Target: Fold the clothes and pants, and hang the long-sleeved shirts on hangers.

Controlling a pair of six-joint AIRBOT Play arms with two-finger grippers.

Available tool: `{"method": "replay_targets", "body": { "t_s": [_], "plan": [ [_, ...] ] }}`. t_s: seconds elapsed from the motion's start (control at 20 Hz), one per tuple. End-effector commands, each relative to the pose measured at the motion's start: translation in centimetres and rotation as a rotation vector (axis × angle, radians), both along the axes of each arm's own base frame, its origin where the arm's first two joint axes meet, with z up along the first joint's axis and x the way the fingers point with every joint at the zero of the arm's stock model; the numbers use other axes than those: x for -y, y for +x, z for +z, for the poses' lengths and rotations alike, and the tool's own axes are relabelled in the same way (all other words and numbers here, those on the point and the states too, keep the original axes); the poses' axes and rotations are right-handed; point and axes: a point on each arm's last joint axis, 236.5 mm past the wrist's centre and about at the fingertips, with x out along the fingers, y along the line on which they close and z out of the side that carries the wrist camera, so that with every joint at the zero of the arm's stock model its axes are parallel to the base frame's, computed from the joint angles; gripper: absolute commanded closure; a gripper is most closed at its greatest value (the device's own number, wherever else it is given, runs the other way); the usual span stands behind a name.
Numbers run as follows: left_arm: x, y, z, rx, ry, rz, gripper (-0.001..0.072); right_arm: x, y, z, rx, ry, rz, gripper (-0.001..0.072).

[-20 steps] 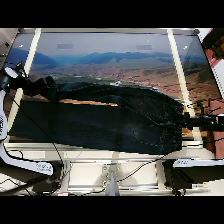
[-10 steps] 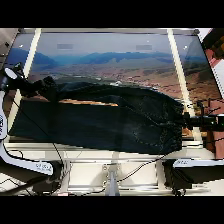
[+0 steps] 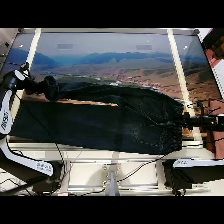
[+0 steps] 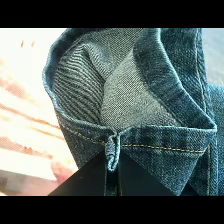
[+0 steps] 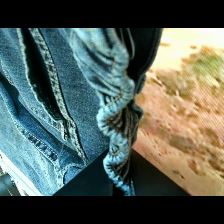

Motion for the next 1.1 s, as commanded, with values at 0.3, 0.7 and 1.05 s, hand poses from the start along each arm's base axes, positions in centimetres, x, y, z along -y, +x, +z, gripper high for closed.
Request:
{"method": "replay_targets", "body": {
  "t_s": [0.3, 0.7, 1.05],
  "plan": [
    [-1.5, 3.3, 7.3, 0.214, 0.071, 0.021, 0.0691, -0.2, 1.4, 0.7, 0.041, 0.029, -0.045, 0.0675],
    [-9.5, 3.7, 21.2, 0.602, 0.156, 0.272, 0.0692, 0.4, 5.9, 4.2, 0.191, 0.093, -0.139, 0.0675],
    [-11.3, -4.0, 7.5, 0.113, 0.000, 0.341, 0.0692, 0.8, 7.7, 5.9, 0.238, 0.128, -0.212, 0.0676]
  ]
}}
